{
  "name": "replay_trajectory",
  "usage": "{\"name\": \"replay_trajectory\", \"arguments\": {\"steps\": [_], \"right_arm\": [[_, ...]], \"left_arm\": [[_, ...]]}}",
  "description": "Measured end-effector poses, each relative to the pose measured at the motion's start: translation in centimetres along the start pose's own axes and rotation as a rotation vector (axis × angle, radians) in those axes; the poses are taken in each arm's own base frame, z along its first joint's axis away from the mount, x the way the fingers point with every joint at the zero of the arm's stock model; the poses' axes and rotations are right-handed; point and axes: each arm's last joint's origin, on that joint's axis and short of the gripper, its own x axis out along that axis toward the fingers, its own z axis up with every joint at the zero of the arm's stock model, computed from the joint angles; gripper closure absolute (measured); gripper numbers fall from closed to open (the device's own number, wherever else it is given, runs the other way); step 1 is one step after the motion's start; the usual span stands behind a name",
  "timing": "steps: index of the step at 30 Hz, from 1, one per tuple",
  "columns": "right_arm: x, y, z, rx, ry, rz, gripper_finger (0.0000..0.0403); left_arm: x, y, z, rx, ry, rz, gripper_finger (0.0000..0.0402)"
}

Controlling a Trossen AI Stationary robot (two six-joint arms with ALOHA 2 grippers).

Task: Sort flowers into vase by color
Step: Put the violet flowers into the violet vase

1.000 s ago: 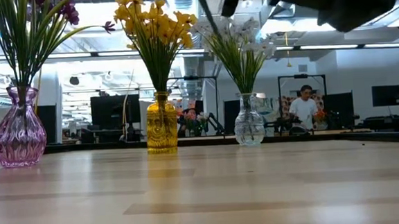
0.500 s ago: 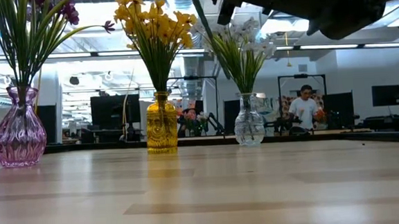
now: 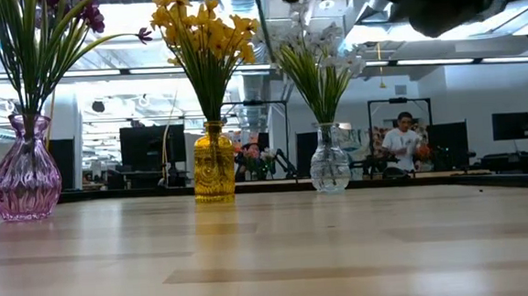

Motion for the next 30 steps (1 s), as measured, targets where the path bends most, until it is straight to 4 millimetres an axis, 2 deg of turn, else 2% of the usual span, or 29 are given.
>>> {"name": "replay_trajectory", "arguments": {"steps": [2,6,9,13,16,19,26,30], "right_arm": [[0.6,0.1,0.4,-0.078,-0.02,0.01,0.0361],[1.6,0.0,0.7,-0.182,-0.121,0.116,0.0361],[1.8,-0.3,-0.2,-0.218,-0.147,0.166,0.0361],[2.2,-1.3,-1.9,-0.206,-0.114,0.153,0.0361],[2.6,-2.0,-2.4,-0.183,-0.108,0.141,0.0361],[2.7,-2.5,-2.3,-0.182,-0.112,0.138,0.0361],[2.8,-3.3,-2.1,-0.177,-0.118,0.152,0.0361],[2.8,-3.3,-2.1,-0.166,-0.118,0.151,0.0361]], "left_arm": [[0.2,0.2,-0.4,-0.053,-0.006,-0.046,0.0401],[1.1,0.6,-1.5,-0.122,0.039,-0.014,0.0401],[2.1,1.1,-2.6,-0.158,0.075,0.04,0.0401],[3.8,2.1,-4.4,-0.201,0.093,0.057,0.0401],[4.5,2.5,-5.0,-0.216,0.079,0.062,0.0401],[4.5,2.4,-4.7,-0.213,0.08,0.099,0.0401],[3.7,1.2,-2.5,-0.11,0.037,0.075,0.0401],[3.2,1.2,-2.4,-0.065,0.025,0.011,0.0401]]}}
